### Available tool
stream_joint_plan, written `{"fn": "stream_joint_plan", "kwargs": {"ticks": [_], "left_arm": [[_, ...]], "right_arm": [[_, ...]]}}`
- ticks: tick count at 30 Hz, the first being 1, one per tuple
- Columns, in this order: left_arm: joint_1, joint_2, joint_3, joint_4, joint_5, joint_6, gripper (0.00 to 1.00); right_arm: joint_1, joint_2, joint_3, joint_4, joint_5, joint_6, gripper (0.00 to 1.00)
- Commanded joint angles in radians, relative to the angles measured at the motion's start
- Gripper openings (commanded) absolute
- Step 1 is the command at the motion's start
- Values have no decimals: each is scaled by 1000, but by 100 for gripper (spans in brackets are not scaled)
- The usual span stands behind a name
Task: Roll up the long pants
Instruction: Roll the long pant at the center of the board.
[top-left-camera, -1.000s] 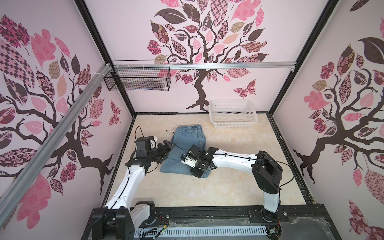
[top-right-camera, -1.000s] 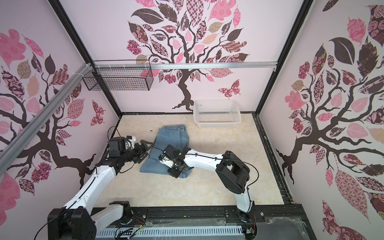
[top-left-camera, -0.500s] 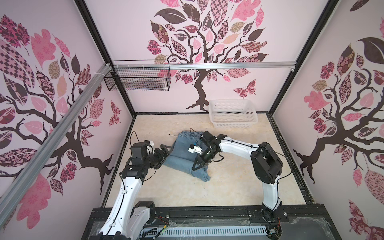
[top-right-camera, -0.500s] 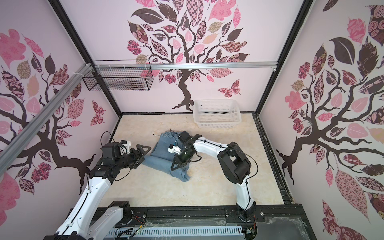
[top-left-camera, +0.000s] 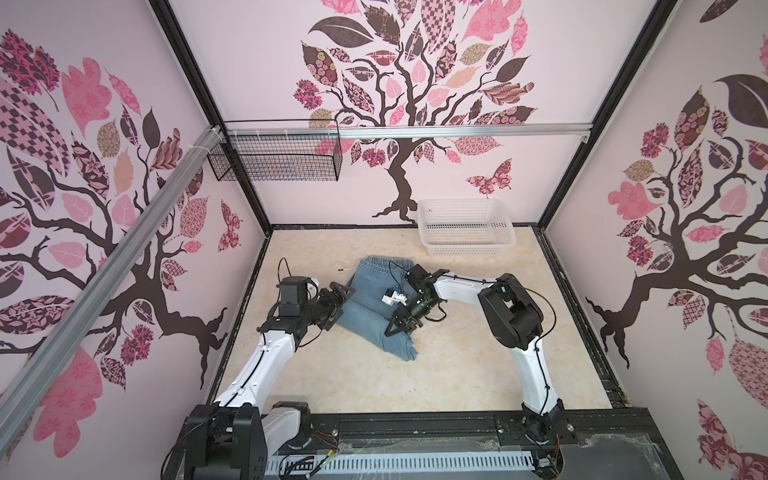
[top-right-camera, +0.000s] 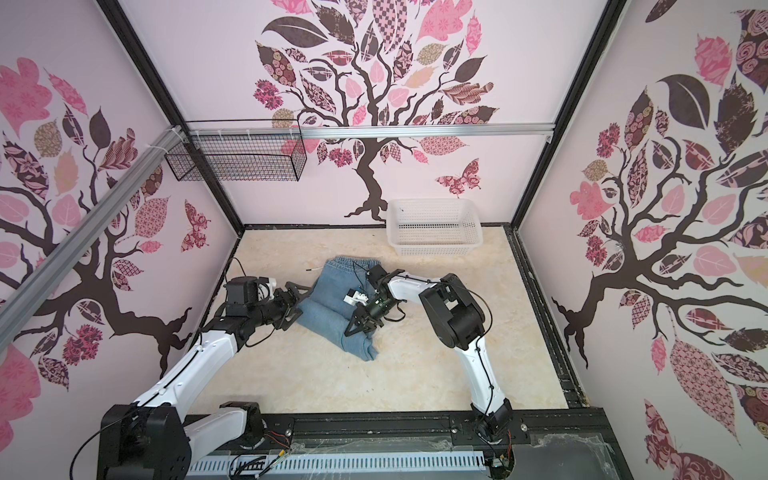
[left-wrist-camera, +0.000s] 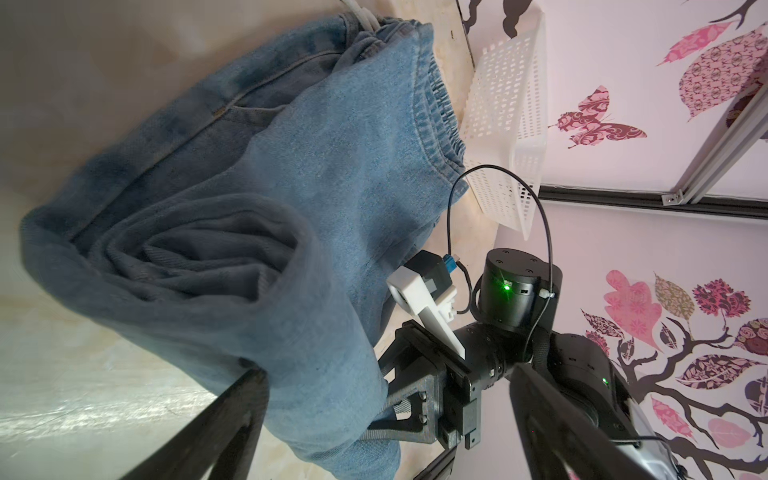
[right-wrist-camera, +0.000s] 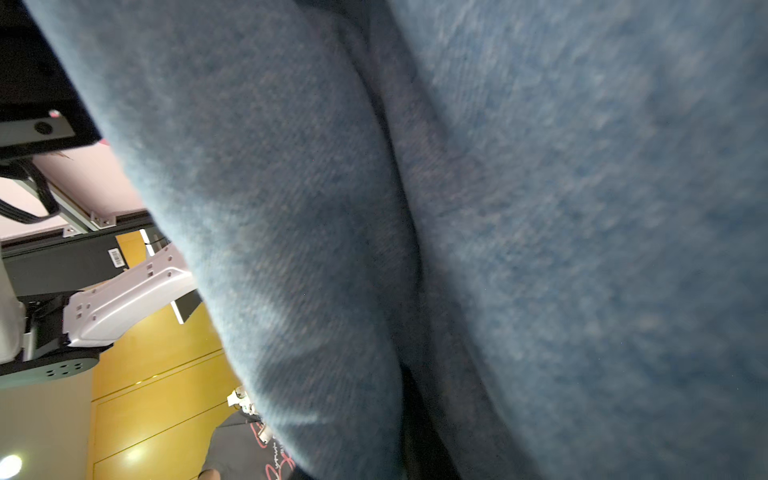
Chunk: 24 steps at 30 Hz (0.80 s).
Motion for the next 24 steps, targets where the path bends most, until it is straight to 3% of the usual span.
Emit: {"fn": "stream_joint_plan", "kwargs": {"ticks": [1, 5, 8, 16, 24], "left_arm": [[-44, 3, 28, 72, 7, -33, 93], [-75, -26, 7, 67, -20, -37, 93], [-76, -38, -15, 51, -32, -24, 93], [-75, -27, -17, 62, -38, -27, 93], [-77, 29, 25, 98, -52, -32, 93]], "right_arm": [[0, -8, -22, 80, -26, 98, 6], [10, -120, -144, 226, -34, 253, 7], [11, -159, -168, 245, -48, 293, 7], [14, -161, -82, 201, -66, 337, 7], [6, -41, 73, 69, -80, 271, 8]]}}
